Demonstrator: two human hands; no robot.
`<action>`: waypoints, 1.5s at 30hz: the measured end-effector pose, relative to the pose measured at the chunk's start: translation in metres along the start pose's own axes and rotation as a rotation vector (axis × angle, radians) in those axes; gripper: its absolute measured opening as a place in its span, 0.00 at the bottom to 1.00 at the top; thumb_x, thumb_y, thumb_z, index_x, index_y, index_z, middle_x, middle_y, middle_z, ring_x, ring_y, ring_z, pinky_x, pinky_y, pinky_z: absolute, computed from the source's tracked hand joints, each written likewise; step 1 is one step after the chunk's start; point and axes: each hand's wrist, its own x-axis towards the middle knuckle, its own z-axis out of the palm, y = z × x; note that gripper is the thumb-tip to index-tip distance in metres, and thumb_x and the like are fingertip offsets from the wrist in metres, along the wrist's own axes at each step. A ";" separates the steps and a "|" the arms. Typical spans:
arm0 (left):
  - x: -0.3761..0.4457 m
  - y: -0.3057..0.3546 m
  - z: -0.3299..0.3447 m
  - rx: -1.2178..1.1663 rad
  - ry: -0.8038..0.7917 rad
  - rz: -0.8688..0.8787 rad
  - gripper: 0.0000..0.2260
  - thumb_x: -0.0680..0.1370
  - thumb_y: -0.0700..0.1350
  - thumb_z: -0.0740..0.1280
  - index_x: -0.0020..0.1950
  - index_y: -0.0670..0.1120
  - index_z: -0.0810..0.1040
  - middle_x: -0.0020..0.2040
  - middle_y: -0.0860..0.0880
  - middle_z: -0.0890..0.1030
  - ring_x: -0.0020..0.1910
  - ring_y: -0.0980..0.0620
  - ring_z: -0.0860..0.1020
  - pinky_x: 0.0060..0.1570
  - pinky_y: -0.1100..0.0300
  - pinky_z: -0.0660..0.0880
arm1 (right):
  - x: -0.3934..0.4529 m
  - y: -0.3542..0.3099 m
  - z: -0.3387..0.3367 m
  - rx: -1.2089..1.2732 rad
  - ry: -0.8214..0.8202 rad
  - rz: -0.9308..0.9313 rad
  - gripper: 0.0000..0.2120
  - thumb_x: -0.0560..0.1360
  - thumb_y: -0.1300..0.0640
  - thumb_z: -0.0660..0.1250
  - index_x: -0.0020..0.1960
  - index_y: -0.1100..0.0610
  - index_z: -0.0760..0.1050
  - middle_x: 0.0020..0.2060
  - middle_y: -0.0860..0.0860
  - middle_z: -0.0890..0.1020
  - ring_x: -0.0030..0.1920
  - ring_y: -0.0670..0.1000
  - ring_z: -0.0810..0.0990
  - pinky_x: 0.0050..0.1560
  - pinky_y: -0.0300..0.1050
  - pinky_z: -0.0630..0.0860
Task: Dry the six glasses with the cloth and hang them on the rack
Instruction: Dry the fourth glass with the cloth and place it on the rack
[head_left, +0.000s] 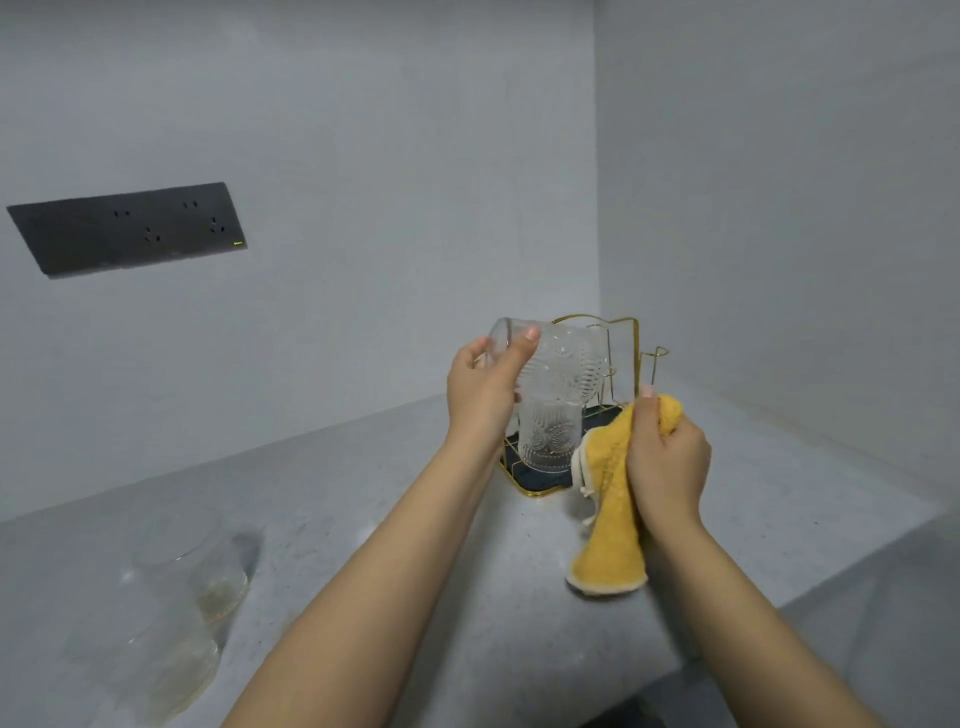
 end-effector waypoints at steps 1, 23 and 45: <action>0.004 0.003 0.009 0.027 -0.003 0.008 0.32 0.71 0.55 0.76 0.70 0.43 0.70 0.63 0.47 0.77 0.51 0.54 0.79 0.41 0.62 0.76 | 0.005 -0.001 -0.002 0.000 0.003 0.011 0.25 0.79 0.48 0.56 0.26 0.55 0.61 0.23 0.51 0.66 0.25 0.49 0.65 0.28 0.43 0.61; 0.058 -0.035 0.107 1.120 -0.186 0.240 0.34 0.70 0.70 0.67 0.64 0.45 0.75 0.57 0.49 0.82 0.62 0.46 0.76 0.67 0.47 0.59 | 0.047 0.048 -0.015 -0.009 -0.105 0.095 0.24 0.78 0.43 0.56 0.28 0.55 0.67 0.23 0.50 0.68 0.26 0.49 0.68 0.29 0.42 0.64; 0.047 -0.020 0.082 1.115 -0.135 0.341 0.27 0.77 0.65 0.62 0.68 0.48 0.73 0.65 0.48 0.78 0.66 0.46 0.74 0.65 0.48 0.61 | 0.029 0.032 -0.005 0.051 -0.167 0.132 0.24 0.78 0.43 0.55 0.28 0.56 0.66 0.24 0.50 0.68 0.26 0.49 0.69 0.28 0.39 0.64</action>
